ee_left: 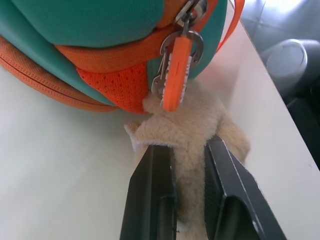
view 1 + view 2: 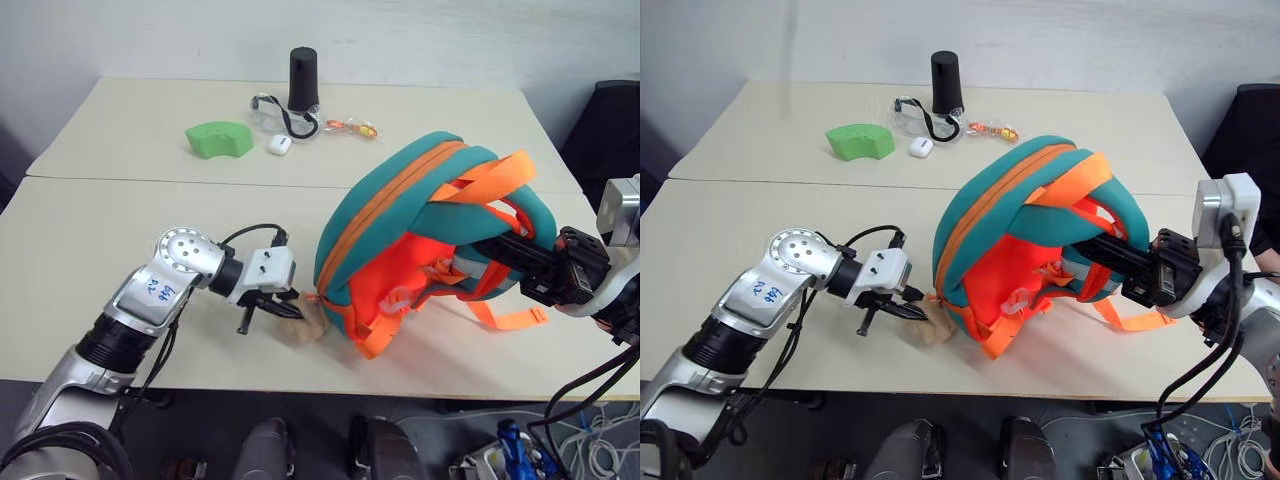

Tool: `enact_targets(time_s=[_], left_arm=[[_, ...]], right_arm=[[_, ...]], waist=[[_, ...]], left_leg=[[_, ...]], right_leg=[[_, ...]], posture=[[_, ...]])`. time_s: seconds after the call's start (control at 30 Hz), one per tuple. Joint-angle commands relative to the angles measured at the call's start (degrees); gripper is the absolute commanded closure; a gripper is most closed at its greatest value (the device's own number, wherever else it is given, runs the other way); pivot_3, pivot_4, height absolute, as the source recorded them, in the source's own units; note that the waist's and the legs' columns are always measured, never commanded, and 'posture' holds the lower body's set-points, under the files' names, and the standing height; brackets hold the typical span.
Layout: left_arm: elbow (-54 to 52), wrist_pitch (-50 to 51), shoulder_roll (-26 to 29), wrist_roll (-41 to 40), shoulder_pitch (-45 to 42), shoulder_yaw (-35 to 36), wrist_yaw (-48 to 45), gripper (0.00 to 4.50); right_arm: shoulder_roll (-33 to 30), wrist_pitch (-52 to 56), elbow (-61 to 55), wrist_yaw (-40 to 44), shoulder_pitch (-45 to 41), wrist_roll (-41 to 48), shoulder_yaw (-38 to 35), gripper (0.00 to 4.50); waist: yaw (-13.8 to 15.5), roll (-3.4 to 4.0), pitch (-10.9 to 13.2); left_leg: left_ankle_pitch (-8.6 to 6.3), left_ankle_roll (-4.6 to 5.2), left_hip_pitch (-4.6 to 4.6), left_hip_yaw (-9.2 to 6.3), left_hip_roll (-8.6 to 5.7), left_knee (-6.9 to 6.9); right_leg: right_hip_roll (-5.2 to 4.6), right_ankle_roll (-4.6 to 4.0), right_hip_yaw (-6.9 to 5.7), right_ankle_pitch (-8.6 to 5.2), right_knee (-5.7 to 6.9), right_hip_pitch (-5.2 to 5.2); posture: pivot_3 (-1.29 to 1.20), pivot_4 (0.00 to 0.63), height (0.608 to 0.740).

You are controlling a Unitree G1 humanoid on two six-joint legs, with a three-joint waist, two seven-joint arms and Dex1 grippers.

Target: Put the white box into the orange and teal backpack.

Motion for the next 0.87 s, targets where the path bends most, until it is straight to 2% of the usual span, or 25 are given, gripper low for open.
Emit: enact_targets(time_s=[0.03, 0.07, 0.1, 0.17, 0.33, 0.47, 0.7, 0.87], left_arm=[[-1.0, 5.7, 0.5, -4.1, -0.4, 3.4, -1.4, 4.21], [-1.1, 7.3, 1.2, -6.0, -0.8, 4.8, -2.6, 3.87], [-1.2, 9.0, 1.9, -7.8, -1.2, 6.2, -3.6, 3.50], [-1.3, 11.4, 2.7, -10.0, -1.6, 7.9, -4.8, 2.88], [-2.5, 16.3, 8.6, -16.1, -1.7, 12.9, -10.4, 1.25], [-3.3, 20.2, 15.3, -21.0, 0.3, 18.8, -14.3, 0.04], [0.4, 21.1, 25.0, -24.7, 1.9, 27.4, -16.3, 0.04], [3.7, 18.7, 27.0, -23.9, 2.2, 29.4, -14.7, 0.04]], right_arm=[[-2.0, -0.5, -2.2, 1.8, 1.3, -1.6, -1.3, 4.50], [-2.7, -0.2, -2.3, 2.4, 2.1, -2.7, -1.1, 3.83], [-3.5, 0.0, -2.3, 3.2, 3.0, -3.7, -1.0, 3.62], [-4.5, -0.2, -2.4, 4.7, 4.2, -5.1, -1.2, 2.91], [-9.6, -2.0, -1.6, 13.3, 12.0, -14.1, -6.4, 1.21], [-13.8, -1.7, 4.1, 21.8, 18.0, -18.8, -16.4, 0.00], [-19.6, 5.2, 12.4, 35.4, 24.9, -20.6, -33.4, 0.00], [-20.6, 9.4, 14.6, 37.5, 23.8, -19.7, -38.3, 0.00]], waist=[[0.0, 0.00, 0.0], [0.0, 0.00, 0.0], [-0.1, 0.00, 0.0], [-0.2, 0.00, 0.0], [-0.2, 0.00, 0.0], [-0.2, 0.00, 0.0], [-0.2, 0.02, 0.0], [-0.2, 0.02, 0.0]], left_leg=[[0.00, -0.01, 0.00, 0.00, 0.00, 0.00], [0.00, -0.01, -0.01, 0.00, 0.01, 0.00], [0.01, -0.01, -0.02, 0.00, 0.01, 0.00], [0.01, -0.01, -0.03, 0.00, 0.03, 0.00], [0.00, -0.03, -0.03, 0.00, 0.03, 0.00], [0.00, -0.02, -0.02, 0.01, 0.00, 0.00], [-0.04, -0.07, 0.04, -0.01, 0.09, -0.01], [-0.12, -0.16, 0.07, -0.02, 0.13, -0.02]], right_leg=[[0.01, 0.00, -0.01, 0.00, 0.01, 0.00], [0.02, 0.00, -0.01, 0.00, 0.01, -0.01], [0.04, 0.00, -0.01, 0.00, 0.04, -0.02], [0.05, 0.00, -0.02, 0.00, 0.03, -0.03], [0.11, 0.00, -0.03, 0.00, 0.00, -0.03], [0.14, 0.00, -0.02, 0.00, -0.01, -0.01], [0.10, -0.05, 0.00, -0.03, -0.09, 0.01], [0.06, -0.13, 0.00, -0.08, -0.08, 0.00]], posture=[[0.00, 0.150, 0.740], [0.00, 0.150, 0.740], [0.00, 0.150, 0.740], [0.00, 0.150, 0.740], [0.00, 0.150, 0.740], [0.00, 0.150, 0.740], [0.00, 0.150, 0.740], [0.00, 0.150, 0.740]])
